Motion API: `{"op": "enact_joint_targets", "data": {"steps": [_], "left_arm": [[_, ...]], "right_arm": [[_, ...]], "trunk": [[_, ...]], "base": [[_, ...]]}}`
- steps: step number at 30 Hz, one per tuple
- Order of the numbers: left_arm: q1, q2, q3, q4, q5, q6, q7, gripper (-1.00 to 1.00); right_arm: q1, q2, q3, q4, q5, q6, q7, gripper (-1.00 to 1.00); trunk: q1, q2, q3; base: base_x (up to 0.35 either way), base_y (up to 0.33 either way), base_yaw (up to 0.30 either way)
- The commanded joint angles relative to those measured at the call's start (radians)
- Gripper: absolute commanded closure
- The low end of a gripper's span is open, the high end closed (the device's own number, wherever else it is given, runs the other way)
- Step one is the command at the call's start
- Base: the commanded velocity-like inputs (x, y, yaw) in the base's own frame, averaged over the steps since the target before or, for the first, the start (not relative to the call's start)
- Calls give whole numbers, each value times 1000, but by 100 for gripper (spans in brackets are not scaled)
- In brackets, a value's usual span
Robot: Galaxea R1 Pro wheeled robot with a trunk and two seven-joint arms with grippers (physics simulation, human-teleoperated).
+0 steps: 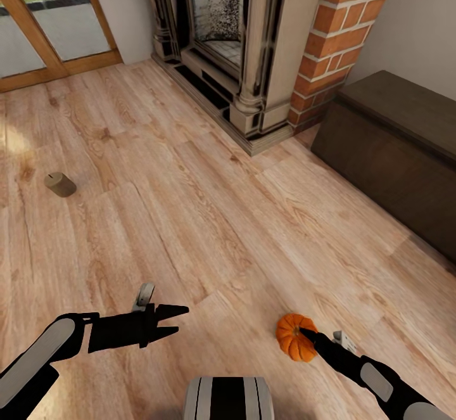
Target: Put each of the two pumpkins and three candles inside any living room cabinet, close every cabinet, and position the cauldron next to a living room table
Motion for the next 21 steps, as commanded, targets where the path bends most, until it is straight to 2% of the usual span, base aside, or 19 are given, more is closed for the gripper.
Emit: {"op": "enact_joint_targets", "data": {"steps": [1, 8, 9, 21], "left_arm": [[-1, 1, -1, -1, 7, 1, 5, -100], [-1, 1, -1, -2, 7, 1, 5, -100], [-1, 1, -2, -2, 7, 1, 5, -100], [-1, 1, -3, -2, 8, 1, 5, -100]], "right_arm": [[1, -1, 18, 4, 9, 1, -82, -100], [1, 0, 18, 4, 9, 1, -82, -100], [1, 0, 18, 4, 9, 1, -82, 100], [1, 0, 18, 4, 9, 1, -82, 100]], "trunk": [[0, 0, -1], [0, 0, -1], [0, 0, -1], [0, 0, -1]], "base": [[8, 9, 0], [2, 2, 0], [0, 0, 0], [0, 0, 0]]}}
